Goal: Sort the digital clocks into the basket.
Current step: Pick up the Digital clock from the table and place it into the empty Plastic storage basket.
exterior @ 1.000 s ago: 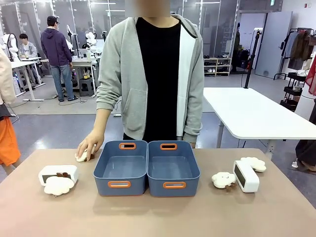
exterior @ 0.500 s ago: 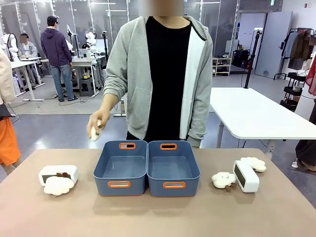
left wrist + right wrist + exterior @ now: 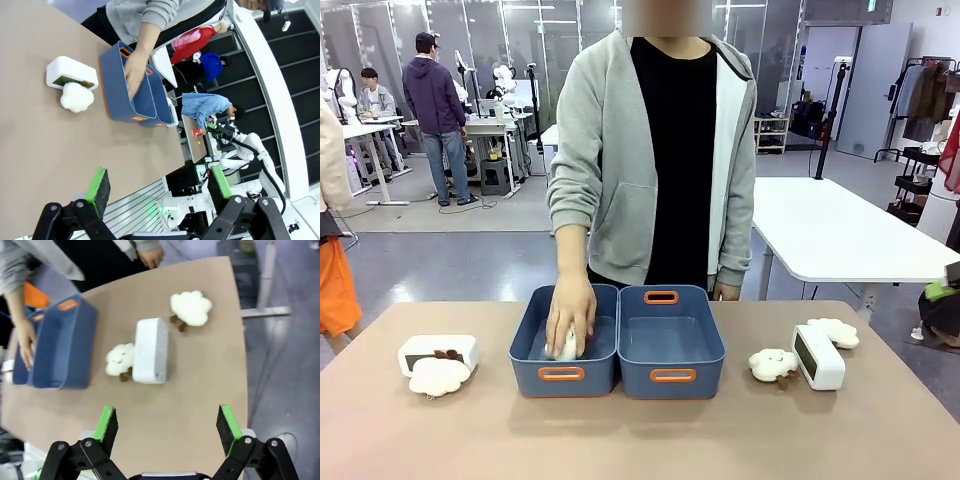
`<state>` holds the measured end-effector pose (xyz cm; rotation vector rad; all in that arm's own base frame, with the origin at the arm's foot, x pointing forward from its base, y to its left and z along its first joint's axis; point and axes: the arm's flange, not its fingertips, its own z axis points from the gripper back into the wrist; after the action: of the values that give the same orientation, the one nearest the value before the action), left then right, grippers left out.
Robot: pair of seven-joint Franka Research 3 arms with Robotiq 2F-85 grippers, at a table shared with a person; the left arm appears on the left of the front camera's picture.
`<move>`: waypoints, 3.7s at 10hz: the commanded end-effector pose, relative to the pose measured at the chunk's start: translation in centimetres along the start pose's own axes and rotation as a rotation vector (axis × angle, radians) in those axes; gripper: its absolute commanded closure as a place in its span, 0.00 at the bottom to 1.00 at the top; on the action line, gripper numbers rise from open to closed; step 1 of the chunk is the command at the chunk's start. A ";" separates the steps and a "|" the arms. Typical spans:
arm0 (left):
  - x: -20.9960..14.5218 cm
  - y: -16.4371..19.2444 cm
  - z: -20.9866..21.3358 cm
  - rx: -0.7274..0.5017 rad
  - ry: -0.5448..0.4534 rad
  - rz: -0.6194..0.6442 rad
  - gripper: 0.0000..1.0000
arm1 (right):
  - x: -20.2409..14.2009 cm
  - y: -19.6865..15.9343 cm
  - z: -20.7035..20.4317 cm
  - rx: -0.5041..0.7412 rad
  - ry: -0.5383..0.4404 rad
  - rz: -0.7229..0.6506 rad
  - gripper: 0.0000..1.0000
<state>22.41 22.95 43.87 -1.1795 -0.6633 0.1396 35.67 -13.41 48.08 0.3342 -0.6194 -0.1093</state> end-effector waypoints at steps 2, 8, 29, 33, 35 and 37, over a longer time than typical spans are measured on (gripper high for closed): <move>0.0 -0.1 0.2 -0.017 -0.003 -0.003 0.00 | -2.2 3.5 -3.8 -0.155 0.119 0.017 0.00; 0.0 -0.1 0.2 -0.017 -0.003 -0.003 0.00 | -4.7 7.8 -13.1 -0.216 0.094 0.111 0.00; 0.0 -0.1 0.2 -0.017 -0.003 -0.003 0.00 | -8.6 17.0 -7.9 -0.005 0.090 0.446 1.00; 0.0 -0.1 0.2 -0.017 -0.003 -0.003 0.00 | -10.3 24.0 -10.6 0.138 0.178 0.595 1.00; 0.0 -0.1 0.2 -0.017 -0.003 -0.003 0.00 | -10.2 26.8 -13.5 0.182 0.219 0.621 1.00; 0.0 -0.1 0.2 -0.017 -0.003 -0.003 0.00 | -9.6 28.7 -17.3 0.171 0.210 0.625 1.00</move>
<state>22.35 22.94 43.88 -1.1790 -0.6616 0.1407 35.80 19.65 40.60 0.2863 -0.4657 0.5773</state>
